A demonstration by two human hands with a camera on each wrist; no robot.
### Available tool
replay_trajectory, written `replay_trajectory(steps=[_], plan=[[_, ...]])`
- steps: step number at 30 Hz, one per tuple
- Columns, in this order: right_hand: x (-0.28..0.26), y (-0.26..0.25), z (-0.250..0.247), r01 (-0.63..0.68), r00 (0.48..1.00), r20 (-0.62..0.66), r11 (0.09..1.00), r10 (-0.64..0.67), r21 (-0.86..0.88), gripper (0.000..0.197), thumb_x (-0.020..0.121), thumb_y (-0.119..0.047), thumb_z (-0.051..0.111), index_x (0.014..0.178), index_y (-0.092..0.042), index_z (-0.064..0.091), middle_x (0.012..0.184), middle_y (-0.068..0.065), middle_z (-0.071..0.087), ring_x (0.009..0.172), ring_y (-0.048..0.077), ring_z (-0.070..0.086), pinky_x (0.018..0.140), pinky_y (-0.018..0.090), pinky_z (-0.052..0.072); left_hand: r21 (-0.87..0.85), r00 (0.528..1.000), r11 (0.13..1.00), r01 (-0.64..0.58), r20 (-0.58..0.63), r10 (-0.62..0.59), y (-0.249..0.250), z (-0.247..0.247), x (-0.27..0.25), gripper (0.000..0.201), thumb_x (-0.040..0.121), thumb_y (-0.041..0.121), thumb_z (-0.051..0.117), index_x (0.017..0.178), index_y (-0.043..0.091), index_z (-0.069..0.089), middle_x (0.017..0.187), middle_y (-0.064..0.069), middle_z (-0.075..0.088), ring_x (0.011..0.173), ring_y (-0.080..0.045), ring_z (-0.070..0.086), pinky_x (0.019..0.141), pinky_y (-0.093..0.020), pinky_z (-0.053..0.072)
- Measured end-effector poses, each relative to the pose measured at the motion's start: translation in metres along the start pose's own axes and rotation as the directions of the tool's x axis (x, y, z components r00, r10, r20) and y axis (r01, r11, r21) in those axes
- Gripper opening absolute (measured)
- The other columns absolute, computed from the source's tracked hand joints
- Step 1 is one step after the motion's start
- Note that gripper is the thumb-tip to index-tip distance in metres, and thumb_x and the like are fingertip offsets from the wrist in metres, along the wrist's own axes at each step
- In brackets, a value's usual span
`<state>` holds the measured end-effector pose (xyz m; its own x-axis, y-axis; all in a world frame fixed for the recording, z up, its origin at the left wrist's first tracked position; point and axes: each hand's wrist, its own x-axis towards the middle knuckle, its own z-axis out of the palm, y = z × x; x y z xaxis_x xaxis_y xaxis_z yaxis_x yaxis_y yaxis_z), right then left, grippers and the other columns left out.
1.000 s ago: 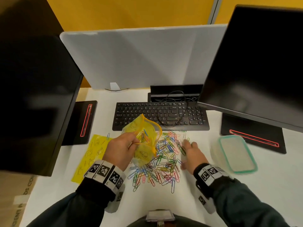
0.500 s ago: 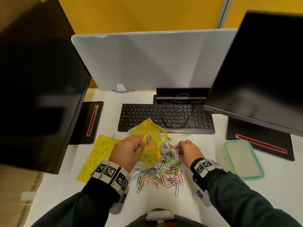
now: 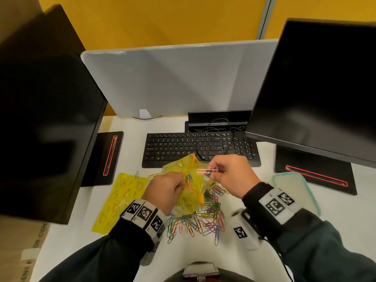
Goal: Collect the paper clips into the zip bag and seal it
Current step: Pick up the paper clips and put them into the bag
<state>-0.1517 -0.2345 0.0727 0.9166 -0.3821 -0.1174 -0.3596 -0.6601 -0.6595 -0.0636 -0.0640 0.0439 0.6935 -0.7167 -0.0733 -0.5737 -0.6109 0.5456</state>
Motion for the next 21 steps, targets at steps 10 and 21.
replay_trajectory(steps=[10,21], plan=[[0.024,0.038,0.011,-0.145,0.969,-0.176,0.977,0.172,0.157,0.015,0.082,-0.005,0.063,0.093,-0.015,0.066,0.088,0.000,0.067,0.080,0.014,0.062,0.079,0.023,0.051,-0.060,0.997,0.998,-0.006,-0.081,0.001,-0.002,-0.002,-0.003,0.009,0.079,0.006,0.063,0.081,0.013,0.069,0.095,-0.005,0.072,0.087,-0.024,0.065,0.075,-0.031,0.051],[0.020,0.084,0.084,-0.181,0.946,0.207,0.937,0.248,-0.298,0.063,0.089,0.000,0.048,0.145,-0.013,0.021,0.156,0.013,0.010,0.141,0.030,0.022,0.115,0.038,0.028,-0.071,0.981,0.994,0.085,-0.168,-0.096,-0.022,-0.018,-0.006,0.007,0.077,0.004,0.068,0.079,0.011,0.070,0.104,-0.008,0.072,0.090,-0.025,0.067,0.081,-0.037,0.055]])
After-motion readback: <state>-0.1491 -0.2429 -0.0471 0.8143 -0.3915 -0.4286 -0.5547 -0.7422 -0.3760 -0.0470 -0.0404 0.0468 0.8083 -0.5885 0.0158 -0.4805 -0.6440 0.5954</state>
